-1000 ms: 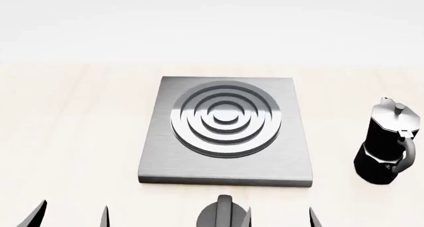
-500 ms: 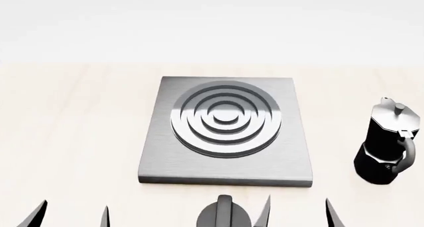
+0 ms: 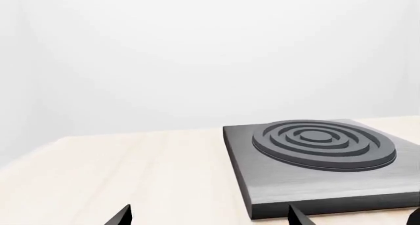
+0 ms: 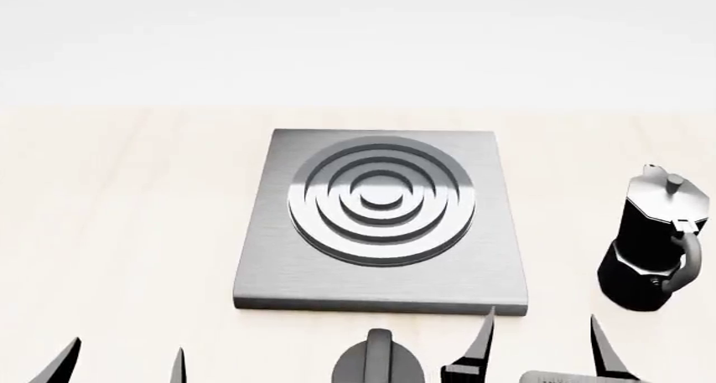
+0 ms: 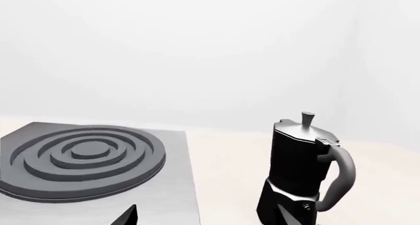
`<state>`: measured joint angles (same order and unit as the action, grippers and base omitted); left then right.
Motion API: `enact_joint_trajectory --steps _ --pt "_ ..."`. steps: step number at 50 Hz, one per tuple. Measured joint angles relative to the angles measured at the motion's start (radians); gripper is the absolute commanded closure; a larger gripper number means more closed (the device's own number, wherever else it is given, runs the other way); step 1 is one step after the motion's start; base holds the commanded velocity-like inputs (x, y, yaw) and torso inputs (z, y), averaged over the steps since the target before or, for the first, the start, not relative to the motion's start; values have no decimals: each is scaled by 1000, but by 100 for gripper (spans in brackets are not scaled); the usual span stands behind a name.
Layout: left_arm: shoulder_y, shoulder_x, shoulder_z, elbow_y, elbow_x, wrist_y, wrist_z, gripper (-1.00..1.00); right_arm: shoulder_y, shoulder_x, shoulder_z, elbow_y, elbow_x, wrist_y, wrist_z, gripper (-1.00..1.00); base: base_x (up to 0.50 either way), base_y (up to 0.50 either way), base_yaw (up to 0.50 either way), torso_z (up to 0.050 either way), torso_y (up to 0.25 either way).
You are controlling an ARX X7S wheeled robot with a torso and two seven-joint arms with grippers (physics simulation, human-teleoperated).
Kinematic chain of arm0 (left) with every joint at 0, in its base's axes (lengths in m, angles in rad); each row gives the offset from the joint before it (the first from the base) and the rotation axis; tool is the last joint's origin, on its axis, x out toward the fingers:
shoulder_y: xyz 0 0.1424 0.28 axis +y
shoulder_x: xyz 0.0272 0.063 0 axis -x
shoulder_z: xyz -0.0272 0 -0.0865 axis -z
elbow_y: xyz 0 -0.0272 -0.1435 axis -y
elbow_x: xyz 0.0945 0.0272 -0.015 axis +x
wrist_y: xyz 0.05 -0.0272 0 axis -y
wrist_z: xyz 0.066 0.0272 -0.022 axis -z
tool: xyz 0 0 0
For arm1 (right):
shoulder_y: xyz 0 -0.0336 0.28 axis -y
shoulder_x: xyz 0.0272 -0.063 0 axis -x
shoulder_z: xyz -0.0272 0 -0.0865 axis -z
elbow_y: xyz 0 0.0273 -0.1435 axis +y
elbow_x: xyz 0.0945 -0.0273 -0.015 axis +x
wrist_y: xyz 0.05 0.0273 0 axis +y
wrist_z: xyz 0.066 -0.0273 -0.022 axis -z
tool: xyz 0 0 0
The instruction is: Put the moka pot on the stove.
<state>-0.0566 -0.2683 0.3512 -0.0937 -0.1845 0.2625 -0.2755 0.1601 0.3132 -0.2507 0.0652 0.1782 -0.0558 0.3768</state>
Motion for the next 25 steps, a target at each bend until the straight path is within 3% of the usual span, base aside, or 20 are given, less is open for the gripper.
enact_joint_trajectory --steps 25 --pt "-3 -5 8 -4 -5 10 -3 -100 25 72 44 -150 38 211 36 -100 0 0 0 0 0"
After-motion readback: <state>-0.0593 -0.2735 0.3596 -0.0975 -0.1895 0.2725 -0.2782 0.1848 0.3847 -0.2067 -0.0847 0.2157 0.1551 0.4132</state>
